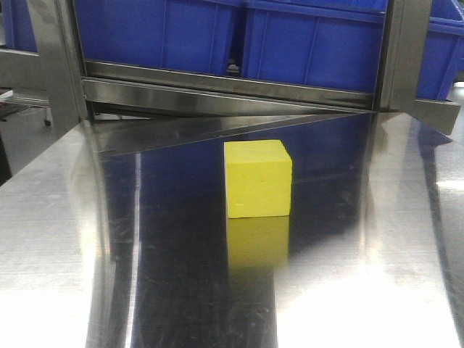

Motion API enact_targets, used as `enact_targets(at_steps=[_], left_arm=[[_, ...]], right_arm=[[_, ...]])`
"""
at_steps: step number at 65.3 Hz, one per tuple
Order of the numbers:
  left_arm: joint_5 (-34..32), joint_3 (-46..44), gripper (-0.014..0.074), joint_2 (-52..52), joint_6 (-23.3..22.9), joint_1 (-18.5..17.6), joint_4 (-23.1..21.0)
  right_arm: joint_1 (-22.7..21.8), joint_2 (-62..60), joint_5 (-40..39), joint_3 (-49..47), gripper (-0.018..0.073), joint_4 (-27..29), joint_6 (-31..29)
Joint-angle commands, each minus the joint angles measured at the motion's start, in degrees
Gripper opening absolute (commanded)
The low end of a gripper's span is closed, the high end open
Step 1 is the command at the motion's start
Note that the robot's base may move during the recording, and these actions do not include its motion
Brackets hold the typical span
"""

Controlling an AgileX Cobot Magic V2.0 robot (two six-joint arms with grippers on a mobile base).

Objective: Place yellow foam block on left shelf second layer
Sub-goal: 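Lower the right gripper over the yellow foam cube on the steel table, then close the right gripper on the yellow foam cube and lift it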

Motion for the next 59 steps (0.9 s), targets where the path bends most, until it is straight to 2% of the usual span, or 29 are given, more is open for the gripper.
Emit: enact_targets(at_steps=[1, 9, 16, 25, 29, 38, 48, 59], left_arm=[[-5.04, 1.48, 0.0136, 0.46, -0.22, -0.14, -0.13], [-5.04, 1.48, 0.0136, 0.46, -0.22, -0.14, -0.13], [-5.04, 1.48, 0.0136, 0.46, -0.22, -0.14, -0.13], [-5.04, 1.48, 0.0136, 0.46, -0.22, -0.14, -0.13], [-5.04, 1.48, 0.0136, 0.46, -0.22, -0.14, -0.13], [-5.04, 1.48, 0.0136, 0.46, -0.22, -0.14, -0.13], [-4.69, 1.48, 0.0136, 0.46, -0.22, -0.14, -0.13], [-5.04, 1.48, 0.0136, 0.46, -0.22, -0.14, -0.13]], right_arm=[[2.73, 6.13, 0.73, -7.36, 0.0339, -0.37, -0.2], [9.23, 15.16, 8.19, -14.96, 0.0547, -0.37, -0.2], [14.66, 23.81, 14.54, -21.3, 0.0624, -0.79, -0.2], [22.32, 35.46, 19.44, -28.97, 0.063, -0.8, -0.2], [25.18, 40.3, 22.26, -32.66, 0.063, -0.8, 1.83], [30.17, 50.57, 27.61, -41.38, 0.063, -1.47, 13.41], [34.81, 62.13, 36.36, -52.78, 0.063, -6.51, 27.96], [38.65, 70.94, 39.35, -61.51, 0.0624, -8.93, 31.63]])
